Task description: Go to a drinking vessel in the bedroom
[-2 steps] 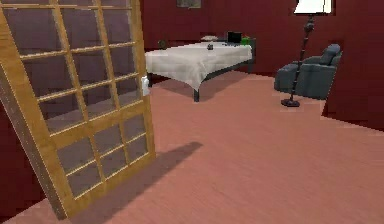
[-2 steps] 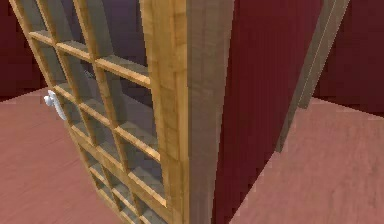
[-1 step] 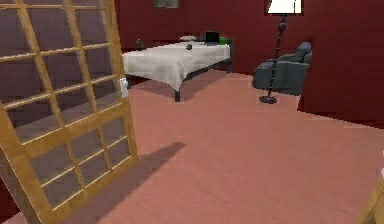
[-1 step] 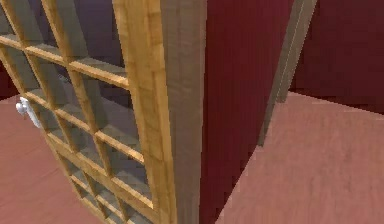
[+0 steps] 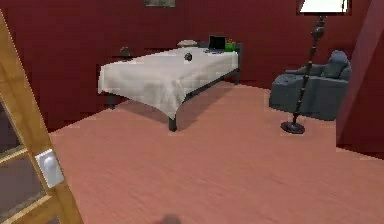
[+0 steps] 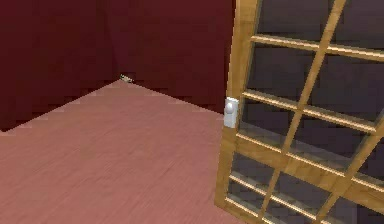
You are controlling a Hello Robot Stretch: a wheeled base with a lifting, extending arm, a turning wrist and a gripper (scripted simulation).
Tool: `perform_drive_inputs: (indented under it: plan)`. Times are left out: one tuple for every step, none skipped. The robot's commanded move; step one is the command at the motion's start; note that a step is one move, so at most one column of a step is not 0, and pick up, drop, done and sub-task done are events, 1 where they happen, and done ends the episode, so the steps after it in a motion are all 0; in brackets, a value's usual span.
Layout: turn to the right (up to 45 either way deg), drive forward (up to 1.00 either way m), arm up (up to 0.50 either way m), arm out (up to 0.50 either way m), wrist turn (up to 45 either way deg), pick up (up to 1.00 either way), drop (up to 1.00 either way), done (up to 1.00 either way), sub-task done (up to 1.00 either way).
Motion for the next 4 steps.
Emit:
perform_drive_inputs:
  plan:
    - [6.0,0.00,0.00,0.00,0.0,0.00,0.00,0.00,0.00]
    - [0.0,0.55,0.00,0.00,0.0,0.00,0.00,0.00,0.00]
    - [-15.0,0.00,0.00,0.00,0.0,0.00,0.00,0.00,0.00]
    - [0.0,0.60,0.00,0.00,0.0,0.00,0.00,0.00,0.00]
